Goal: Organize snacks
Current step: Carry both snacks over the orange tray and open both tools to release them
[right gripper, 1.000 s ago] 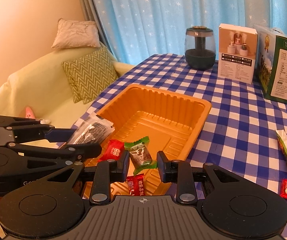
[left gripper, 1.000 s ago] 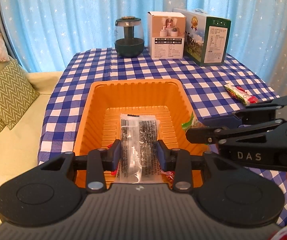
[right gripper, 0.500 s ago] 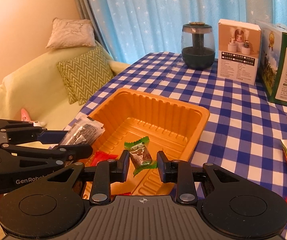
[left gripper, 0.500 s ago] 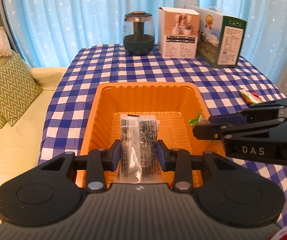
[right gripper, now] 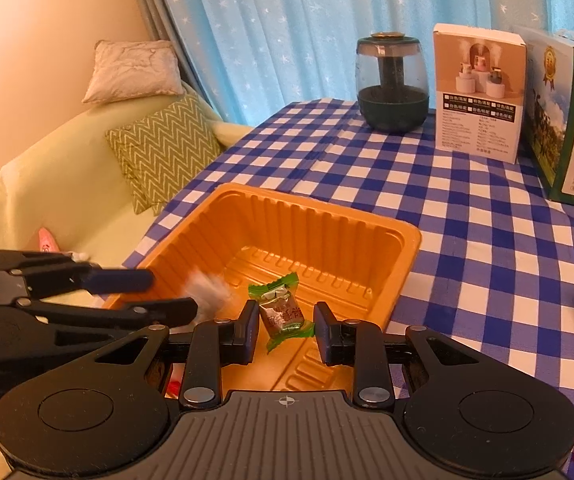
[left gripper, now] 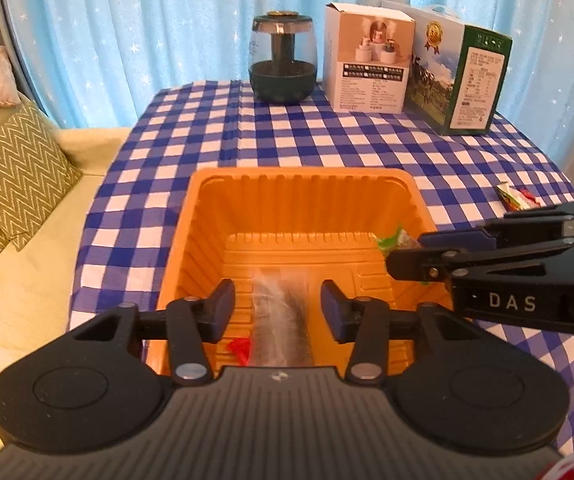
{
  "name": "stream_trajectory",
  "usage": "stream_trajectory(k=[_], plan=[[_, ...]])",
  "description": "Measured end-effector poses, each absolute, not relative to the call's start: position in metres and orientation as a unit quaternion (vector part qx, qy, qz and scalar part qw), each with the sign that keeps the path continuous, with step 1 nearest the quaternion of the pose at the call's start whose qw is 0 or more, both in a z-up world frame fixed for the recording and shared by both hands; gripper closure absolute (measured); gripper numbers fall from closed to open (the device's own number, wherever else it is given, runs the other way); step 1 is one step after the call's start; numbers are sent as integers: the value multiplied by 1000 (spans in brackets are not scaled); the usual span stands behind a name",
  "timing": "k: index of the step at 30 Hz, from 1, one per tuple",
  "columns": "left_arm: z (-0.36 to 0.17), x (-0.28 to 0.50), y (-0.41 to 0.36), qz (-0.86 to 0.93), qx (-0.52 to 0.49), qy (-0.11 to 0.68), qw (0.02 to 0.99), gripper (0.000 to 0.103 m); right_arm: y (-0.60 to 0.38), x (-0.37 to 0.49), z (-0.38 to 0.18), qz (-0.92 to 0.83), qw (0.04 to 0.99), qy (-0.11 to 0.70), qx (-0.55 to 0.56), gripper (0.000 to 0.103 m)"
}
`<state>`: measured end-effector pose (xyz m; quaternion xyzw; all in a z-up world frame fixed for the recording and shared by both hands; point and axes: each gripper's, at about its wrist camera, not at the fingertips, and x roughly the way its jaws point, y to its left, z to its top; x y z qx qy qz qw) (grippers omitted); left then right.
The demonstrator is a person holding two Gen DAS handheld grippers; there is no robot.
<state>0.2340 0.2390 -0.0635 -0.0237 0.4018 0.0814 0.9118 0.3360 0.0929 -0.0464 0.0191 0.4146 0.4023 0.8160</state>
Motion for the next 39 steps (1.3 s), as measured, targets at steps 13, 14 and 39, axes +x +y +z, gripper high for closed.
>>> stream_trajectory(k=[13,14,39], plan=[[-60,227,247,103,-34,402,909,59,87,334,-42,406,815,412,31,73],[-60,227,247,104,-34,403,909,59,87,334,-42,406,815,413,33,73],[-58,231,228,82,-33,400,912,55,51,346,-33,372,834,400,79,30]])
